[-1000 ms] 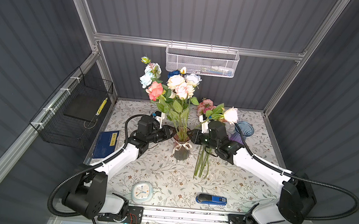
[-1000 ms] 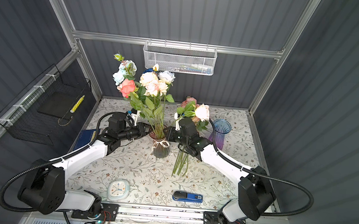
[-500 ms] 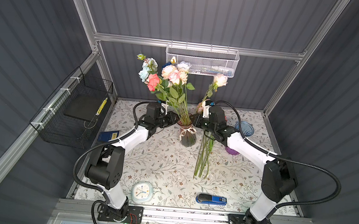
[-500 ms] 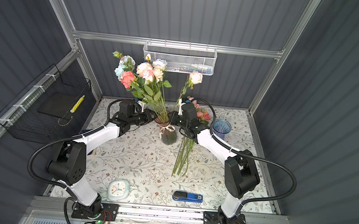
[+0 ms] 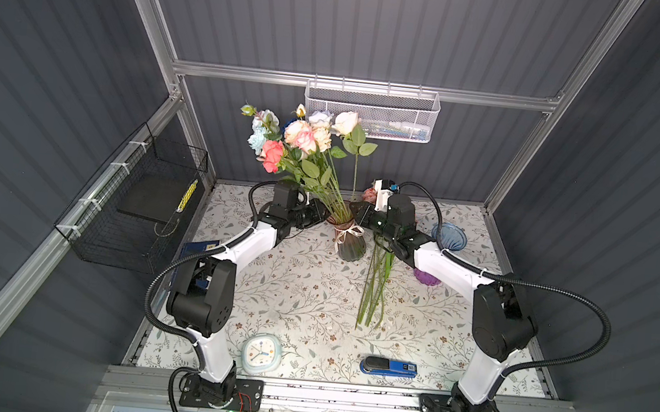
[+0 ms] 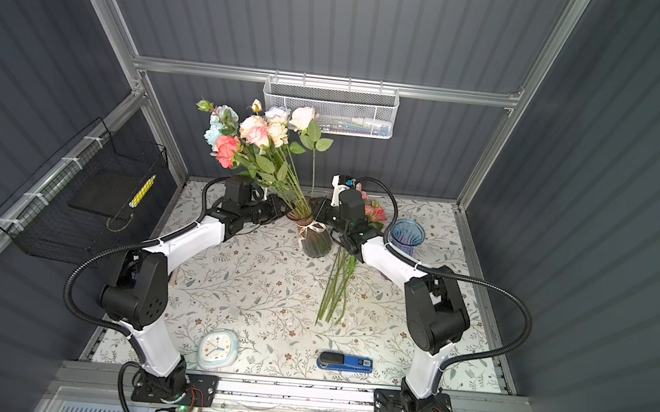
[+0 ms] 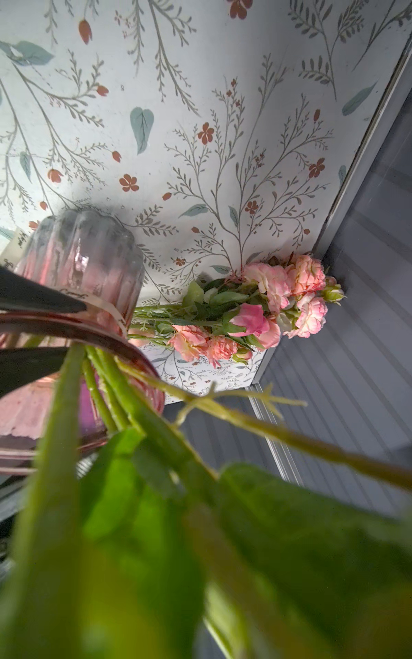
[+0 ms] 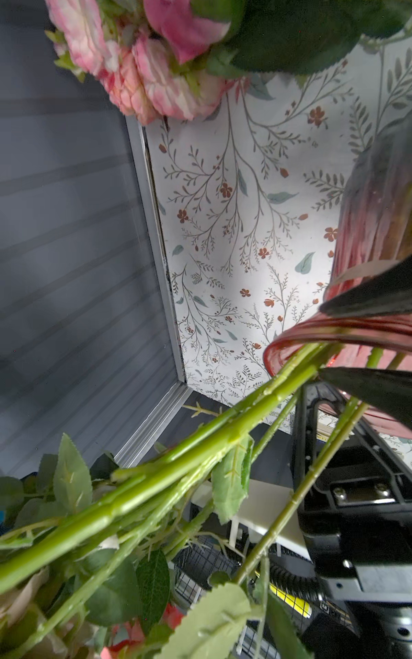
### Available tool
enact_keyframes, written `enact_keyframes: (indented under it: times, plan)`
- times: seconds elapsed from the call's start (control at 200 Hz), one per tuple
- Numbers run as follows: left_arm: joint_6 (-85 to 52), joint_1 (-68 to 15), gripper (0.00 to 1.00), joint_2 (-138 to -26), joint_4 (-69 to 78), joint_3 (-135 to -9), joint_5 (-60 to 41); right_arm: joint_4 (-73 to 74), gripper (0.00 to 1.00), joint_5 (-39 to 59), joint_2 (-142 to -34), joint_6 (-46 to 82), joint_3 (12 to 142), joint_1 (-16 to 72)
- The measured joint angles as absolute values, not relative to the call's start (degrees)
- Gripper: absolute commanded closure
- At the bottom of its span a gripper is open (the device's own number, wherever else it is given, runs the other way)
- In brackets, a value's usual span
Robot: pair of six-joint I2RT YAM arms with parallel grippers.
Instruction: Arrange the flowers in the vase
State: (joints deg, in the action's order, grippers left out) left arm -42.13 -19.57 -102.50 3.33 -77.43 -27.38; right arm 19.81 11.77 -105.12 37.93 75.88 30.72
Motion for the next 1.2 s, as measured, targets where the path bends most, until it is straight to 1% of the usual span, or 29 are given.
enact_keyframes:
  times: [0.18, 0.585, 0.745, 0.81, 0.865, 0.91, 1.2]
  plan:
    - [-39.31, -20.32, 0.83, -104.6, -3.01, -83.33, -25.58, 24.53, 0.72, 11.66, -106.28, 40.1, 74.54, 29.89]
    - [-36.49, -21.02, 0.83, -105.97, -11.2, -89.17, -22.33, 29.67, 0.71, 11.25, -108.4, 44.73, 73.54, 29.8]
    - [-36.12, -21.23, 0.81, -106.54, -11.97, -90.19, -21.93, 30.57, 0.71, 10.63, -108.88, 45.93, 73.36, 29.78]
    - [-36.03, -21.34, 0.77, -106.54, -12.1, -90.32, -21.65, 30.65, 0.7, 10.5, -109.06, 46.26, 73.32, 29.78]
    - [-36.05, -21.37, 0.73, -106.54, -12.01, -90.41, -21.61, 30.72, 0.67, 10.59, -109.14, 46.35, 73.32, 29.8]
    - [-35.99, -21.47, 0.72, -106.54, -12.05, -90.63, -21.58, 30.79, 0.64, 10.66, -109.21, 46.57, 73.28, 29.89]
    - [-36.14, -22.04, 0.68, -106.52, -11.42, -90.8, -20.32, 30.28, 0.46, 11.16, -109.23, 46.89, 72.62, 30.76]
